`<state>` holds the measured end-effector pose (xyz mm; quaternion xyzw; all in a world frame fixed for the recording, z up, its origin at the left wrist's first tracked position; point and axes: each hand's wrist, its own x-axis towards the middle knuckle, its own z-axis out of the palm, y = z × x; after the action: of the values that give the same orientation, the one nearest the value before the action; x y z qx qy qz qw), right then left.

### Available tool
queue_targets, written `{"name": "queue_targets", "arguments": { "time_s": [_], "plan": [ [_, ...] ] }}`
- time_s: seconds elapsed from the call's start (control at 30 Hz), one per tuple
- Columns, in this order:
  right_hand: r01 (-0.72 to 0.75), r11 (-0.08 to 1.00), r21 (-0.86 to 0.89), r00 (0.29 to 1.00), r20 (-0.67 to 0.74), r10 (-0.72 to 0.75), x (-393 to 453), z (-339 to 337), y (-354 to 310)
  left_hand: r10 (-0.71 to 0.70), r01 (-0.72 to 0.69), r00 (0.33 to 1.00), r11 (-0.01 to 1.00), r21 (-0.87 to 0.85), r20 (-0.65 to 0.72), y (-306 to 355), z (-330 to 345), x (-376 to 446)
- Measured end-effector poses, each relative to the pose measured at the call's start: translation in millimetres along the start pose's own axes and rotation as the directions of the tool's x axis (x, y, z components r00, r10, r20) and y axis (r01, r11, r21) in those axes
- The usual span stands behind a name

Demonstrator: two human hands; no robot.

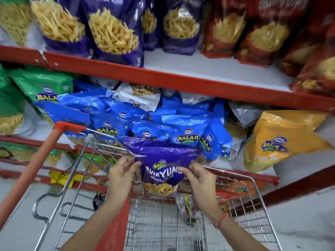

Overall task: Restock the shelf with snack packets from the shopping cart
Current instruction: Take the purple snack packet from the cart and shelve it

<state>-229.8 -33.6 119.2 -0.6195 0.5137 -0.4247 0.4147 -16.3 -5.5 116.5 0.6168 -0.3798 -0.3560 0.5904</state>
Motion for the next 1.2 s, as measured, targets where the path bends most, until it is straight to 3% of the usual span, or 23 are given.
{"name": "queue_targets", "arguments": {
  "time_s": [0.23, 0.6, 0.73, 0.9, 1.2],
  "plan": [
    [0.224, 0.959, 0.175, 0.972, -0.109, -0.207, 27, -31, -85, 0.197, -0.208, 0.977, 0.964, -0.164, -0.081, 109, 18, 17],
    [0.559, 0.828, 0.049, 0.796, -0.309, -0.520, 94, -85, -223, 0.396, -0.398, 0.913, 0.821, -0.409, -0.094, 267, 51, 67],
    [0.615, 0.788, 0.027, 0.738, -0.373, -0.563, 129, -98, -254, 0.370, -0.367, 0.924, 0.788, -0.494, -0.095, 307, 74, 98],
    [0.593, 0.804, -0.050, 0.705, -0.451, -0.548, 188, -107, -261, 0.283, -0.277, 0.957, 0.825, -0.494, -0.064, 327, 113, 154],
    [0.511, 0.859, -0.018, 0.747, -0.485, -0.455, 277, -86, -241, 0.132, -0.186, 0.982, 0.791, -0.583, -0.135, 319, 155, 237]
  ]
}}
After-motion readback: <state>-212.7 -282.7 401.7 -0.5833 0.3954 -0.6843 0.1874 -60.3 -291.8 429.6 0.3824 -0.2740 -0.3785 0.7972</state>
